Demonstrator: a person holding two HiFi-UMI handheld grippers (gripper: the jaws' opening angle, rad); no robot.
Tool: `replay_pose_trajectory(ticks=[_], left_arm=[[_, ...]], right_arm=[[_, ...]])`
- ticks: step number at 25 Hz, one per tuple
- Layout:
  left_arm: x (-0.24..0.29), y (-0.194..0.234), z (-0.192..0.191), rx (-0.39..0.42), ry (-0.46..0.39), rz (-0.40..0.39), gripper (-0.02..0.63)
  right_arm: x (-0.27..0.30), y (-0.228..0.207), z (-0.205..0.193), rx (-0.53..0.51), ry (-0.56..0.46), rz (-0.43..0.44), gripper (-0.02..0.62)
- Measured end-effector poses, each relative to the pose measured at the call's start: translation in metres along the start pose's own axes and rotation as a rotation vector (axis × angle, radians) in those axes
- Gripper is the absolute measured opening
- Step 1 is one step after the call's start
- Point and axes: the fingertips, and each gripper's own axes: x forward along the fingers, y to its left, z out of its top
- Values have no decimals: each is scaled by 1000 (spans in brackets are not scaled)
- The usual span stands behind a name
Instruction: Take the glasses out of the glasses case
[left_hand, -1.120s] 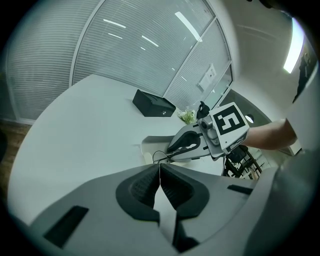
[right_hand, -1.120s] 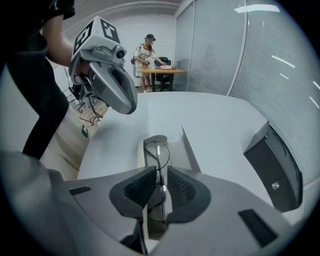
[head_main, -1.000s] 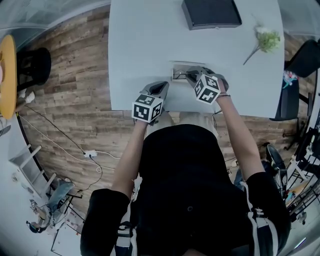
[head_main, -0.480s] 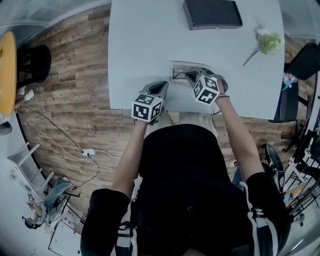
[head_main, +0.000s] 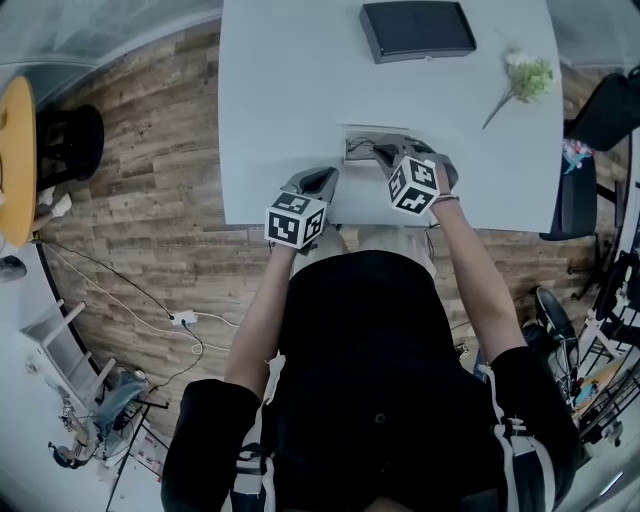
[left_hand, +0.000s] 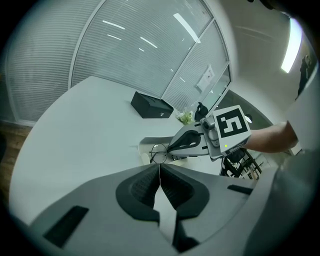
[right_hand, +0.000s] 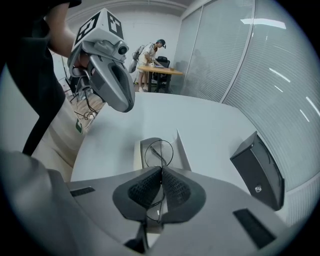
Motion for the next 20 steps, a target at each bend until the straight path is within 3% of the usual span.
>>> replay_pose_trajectory(ticks=[13,20], left_arm=[[-21,-14,1,121,7,-84,23],[-39,-22,10,171,-18,-129,23]], right_arm=[[-57,1,27,83,-85,-303,25],[-112,4,57,266,-260,-426,25]])
